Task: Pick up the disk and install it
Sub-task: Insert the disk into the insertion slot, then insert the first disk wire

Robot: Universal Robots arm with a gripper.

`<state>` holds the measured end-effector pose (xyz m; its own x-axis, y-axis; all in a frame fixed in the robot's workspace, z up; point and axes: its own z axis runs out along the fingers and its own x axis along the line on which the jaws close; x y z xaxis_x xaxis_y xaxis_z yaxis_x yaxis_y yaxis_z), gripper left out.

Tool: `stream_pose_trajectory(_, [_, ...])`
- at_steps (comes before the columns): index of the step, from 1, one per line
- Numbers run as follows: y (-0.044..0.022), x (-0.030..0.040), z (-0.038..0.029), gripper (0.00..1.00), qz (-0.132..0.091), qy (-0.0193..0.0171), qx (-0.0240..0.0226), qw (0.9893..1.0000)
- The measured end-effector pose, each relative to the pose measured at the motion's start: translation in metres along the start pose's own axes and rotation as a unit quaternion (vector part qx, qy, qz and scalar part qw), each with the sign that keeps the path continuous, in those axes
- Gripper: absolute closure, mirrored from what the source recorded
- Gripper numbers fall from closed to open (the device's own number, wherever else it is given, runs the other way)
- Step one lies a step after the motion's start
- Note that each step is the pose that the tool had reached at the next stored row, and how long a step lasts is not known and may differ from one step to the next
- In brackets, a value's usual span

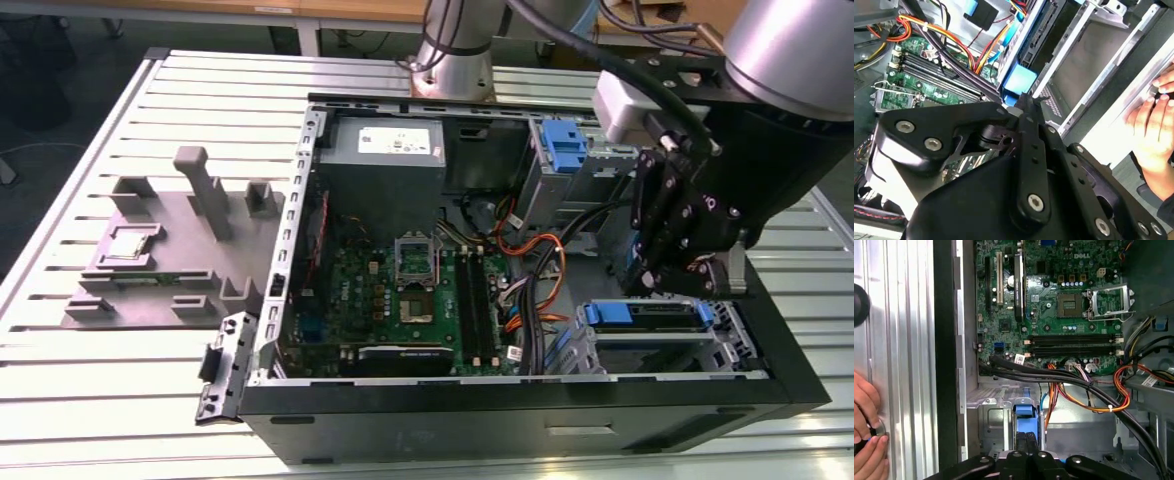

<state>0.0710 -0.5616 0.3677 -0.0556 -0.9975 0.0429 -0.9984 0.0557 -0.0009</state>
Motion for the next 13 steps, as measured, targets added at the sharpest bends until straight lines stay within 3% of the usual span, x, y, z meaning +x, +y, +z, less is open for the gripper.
stream_pose_trajectory(3, [-0.0004,-0.0002,0.0046,0.90,0.000,-0.0001,0.0001,1.0000])
stream_pose_trajectory(13, [-0.0005,-0.0002,0.0047,0.90,0.000,-0.0001,0.0006,1.0000])
